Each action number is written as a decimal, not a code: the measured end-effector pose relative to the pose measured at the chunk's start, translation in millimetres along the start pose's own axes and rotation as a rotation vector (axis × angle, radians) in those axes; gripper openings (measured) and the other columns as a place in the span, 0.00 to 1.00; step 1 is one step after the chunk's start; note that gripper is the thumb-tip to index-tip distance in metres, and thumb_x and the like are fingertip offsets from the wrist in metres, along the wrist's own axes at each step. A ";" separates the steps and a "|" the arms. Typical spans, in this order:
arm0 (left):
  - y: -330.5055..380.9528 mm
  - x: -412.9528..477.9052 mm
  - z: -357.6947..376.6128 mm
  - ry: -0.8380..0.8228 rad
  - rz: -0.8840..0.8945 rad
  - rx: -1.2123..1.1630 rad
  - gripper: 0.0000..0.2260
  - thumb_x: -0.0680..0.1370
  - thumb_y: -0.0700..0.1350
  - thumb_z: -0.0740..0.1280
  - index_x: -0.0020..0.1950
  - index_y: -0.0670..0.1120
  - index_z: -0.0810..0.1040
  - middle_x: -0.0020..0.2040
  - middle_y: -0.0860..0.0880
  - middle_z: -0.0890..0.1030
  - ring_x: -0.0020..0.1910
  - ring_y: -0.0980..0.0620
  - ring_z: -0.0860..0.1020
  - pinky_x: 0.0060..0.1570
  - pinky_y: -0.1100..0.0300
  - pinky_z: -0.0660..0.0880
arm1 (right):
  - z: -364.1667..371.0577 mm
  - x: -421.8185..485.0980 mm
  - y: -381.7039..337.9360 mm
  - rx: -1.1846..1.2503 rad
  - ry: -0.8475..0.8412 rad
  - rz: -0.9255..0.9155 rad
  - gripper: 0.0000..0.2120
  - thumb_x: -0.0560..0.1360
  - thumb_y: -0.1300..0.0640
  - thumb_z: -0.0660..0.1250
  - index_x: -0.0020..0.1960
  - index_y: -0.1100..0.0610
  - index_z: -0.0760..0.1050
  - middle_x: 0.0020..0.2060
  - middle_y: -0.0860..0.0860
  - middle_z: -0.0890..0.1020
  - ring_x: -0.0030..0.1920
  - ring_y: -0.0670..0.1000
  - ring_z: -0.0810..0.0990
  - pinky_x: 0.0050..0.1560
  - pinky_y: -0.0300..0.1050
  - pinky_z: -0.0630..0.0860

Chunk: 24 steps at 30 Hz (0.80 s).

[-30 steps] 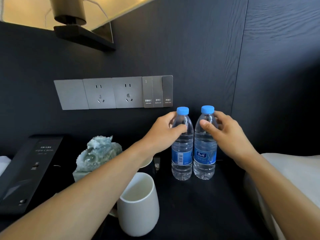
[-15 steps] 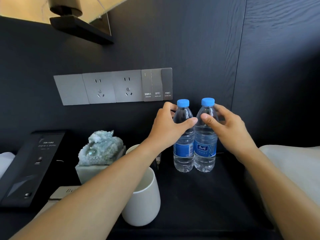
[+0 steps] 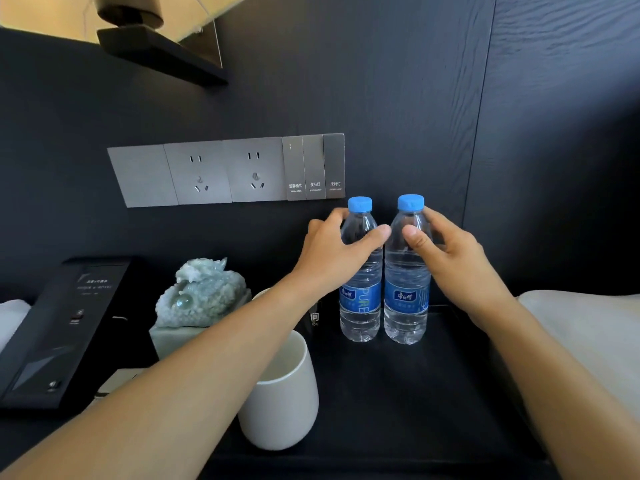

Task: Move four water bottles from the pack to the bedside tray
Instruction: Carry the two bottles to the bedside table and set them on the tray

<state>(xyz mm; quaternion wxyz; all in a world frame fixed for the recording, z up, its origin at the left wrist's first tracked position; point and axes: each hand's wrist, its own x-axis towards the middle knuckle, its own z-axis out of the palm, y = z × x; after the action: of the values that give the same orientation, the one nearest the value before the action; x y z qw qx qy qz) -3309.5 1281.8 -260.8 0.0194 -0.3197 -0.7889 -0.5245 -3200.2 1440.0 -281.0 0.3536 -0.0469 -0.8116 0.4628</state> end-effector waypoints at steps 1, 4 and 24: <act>-1.2 -0.6 -2.2 -0.049 0.007 -0.088 0.17 0.77 0.59 0.68 0.61 0.52 0.79 0.58 0.49 0.78 0.55 0.55 0.80 0.56 0.53 0.79 | -1.1 0.3 0.5 0.000 0.000 0.001 0.20 0.81 0.43 0.65 0.73 0.41 0.73 0.56 0.40 0.86 0.57 0.39 0.84 0.62 0.48 0.80; -6.6 -2.0 -7.4 -0.112 -0.003 -0.273 0.13 0.81 0.48 0.61 0.61 0.50 0.82 0.56 0.46 0.84 0.55 0.54 0.82 0.54 0.57 0.77 | -2.1 0.7 1.1 -0.004 -0.003 0.006 0.21 0.81 0.43 0.65 0.73 0.41 0.73 0.56 0.39 0.85 0.56 0.39 0.84 0.62 0.48 0.80; -4.3 -0.7 -4.5 0.023 0.047 -0.146 0.21 0.76 0.49 0.76 0.69 0.52 0.77 0.58 0.56 0.82 0.59 0.53 0.80 0.55 0.59 0.79 | -1.9 0.8 3.0 -0.035 -0.027 -0.003 0.19 0.83 0.43 0.62 0.73 0.41 0.72 0.57 0.38 0.84 0.55 0.34 0.82 0.60 0.43 0.78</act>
<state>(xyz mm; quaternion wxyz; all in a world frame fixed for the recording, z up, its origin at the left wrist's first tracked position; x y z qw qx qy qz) -3312.6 1276.6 -262.6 0.0177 -0.3326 -0.7405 -0.5837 -3200.4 1443.4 -282.3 0.3424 -0.0454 -0.8242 0.4488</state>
